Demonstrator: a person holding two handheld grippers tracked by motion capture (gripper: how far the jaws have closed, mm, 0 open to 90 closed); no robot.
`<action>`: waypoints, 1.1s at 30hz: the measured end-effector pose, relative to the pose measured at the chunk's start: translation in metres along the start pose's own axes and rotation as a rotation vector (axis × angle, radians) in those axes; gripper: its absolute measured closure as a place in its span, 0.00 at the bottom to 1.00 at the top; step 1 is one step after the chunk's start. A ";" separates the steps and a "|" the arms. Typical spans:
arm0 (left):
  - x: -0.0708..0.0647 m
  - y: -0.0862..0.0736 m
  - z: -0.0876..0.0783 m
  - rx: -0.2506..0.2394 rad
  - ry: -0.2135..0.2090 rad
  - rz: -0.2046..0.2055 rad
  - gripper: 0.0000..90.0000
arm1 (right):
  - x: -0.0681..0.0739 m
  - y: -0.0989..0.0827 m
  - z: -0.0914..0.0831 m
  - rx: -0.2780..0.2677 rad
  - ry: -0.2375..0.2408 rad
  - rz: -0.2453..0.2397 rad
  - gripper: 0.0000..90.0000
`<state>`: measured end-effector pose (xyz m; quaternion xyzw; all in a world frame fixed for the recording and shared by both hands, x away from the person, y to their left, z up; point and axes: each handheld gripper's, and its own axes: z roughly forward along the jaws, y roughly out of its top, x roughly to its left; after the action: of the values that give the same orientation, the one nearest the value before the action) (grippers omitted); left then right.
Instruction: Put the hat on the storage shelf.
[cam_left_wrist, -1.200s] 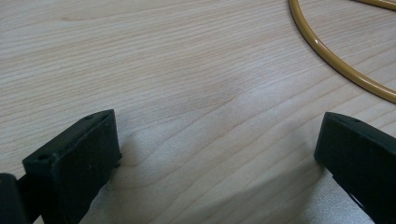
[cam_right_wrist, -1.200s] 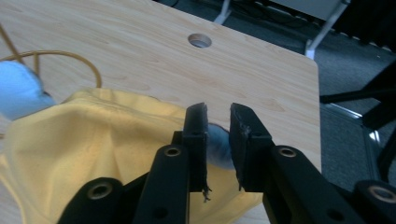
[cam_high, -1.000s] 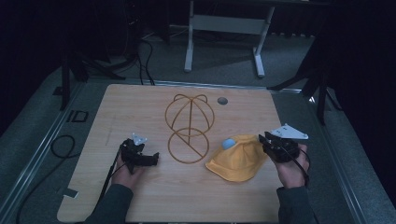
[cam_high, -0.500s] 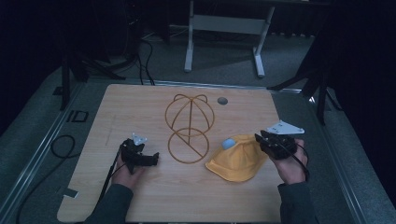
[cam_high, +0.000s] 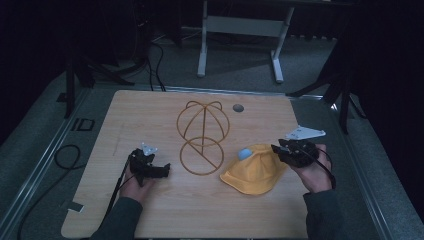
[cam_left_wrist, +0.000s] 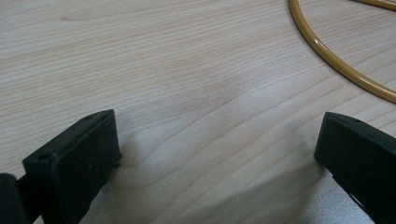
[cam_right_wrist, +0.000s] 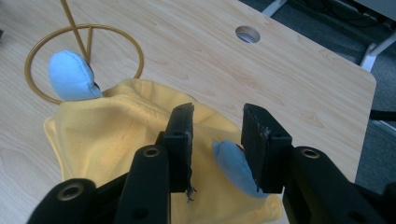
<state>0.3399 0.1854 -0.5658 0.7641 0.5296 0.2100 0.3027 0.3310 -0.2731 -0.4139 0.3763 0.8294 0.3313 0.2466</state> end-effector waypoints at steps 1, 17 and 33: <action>0.000 0.000 0.000 0.000 -0.001 -0.001 0.00 | 0.000 0.000 0.000 0.000 0.000 0.000 0.70; 0.000 0.000 0.000 0.002 -0.001 0.000 0.00 | 0.008 0.014 0.002 0.080 0.076 -0.148 0.67; 0.000 0.000 0.000 0.003 -0.002 0.000 0.00 | 0.016 0.025 0.012 0.166 0.128 -0.282 0.56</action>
<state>0.3398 0.1855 -0.5657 0.7647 0.5295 0.2087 0.3021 0.3413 -0.2435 -0.4058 0.2536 0.9124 0.2470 0.2053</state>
